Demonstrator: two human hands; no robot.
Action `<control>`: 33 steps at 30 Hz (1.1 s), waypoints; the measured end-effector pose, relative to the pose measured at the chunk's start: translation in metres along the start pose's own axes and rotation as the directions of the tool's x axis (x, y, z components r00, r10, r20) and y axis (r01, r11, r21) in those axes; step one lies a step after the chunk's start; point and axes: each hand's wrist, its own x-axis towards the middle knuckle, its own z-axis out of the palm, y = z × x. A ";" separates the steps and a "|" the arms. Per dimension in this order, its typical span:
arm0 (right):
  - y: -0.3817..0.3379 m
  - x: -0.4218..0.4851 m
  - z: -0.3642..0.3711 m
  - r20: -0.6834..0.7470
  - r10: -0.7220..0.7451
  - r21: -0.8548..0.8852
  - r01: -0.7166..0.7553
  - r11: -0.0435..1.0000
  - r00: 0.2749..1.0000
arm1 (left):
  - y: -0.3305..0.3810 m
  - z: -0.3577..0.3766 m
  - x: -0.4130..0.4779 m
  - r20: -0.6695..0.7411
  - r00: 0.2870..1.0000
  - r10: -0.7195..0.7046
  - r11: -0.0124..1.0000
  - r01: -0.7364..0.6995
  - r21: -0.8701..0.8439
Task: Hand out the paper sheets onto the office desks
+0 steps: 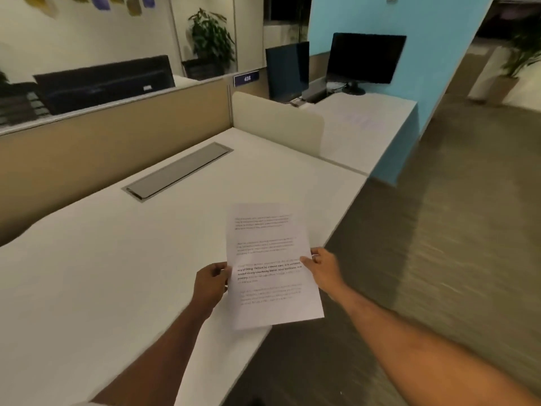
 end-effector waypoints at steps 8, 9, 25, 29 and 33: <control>-0.021 0.120 0.068 0.204 -0.067 -0.167 0.102 0.981 0.977 | -0.016 -0.038 0.079 -0.165 0.984 -0.070 0.997 0.072 0.007; -0.022 0.132 0.075 0.221 -0.069 -0.172 0.109 0.979 0.973 | -0.016 -0.043 0.083 -0.185 0.981 -0.064 0.998 0.067 0.010; -0.029 0.246 0.152 0.589 -0.255 -0.361 0.532 0.766 0.767 | -0.046 -0.042 0.086 -0.107 0.991 0.076 0.490 0.057 0.870; -0.024 0.264 0.152 0.727 -0.340 -0.401 0.771 0.494 0.596 | -0.046 -0.039 0.088 -0.152 0.985 0.076 0.514 0.091 0.853; -0.015 0.268 0.153 0.815 -0.294 -0.408 0.855 0.320 0.499 | -0.048 -0.028 0.085 -0.210 0.975 0.067 0.521 0.146 0.841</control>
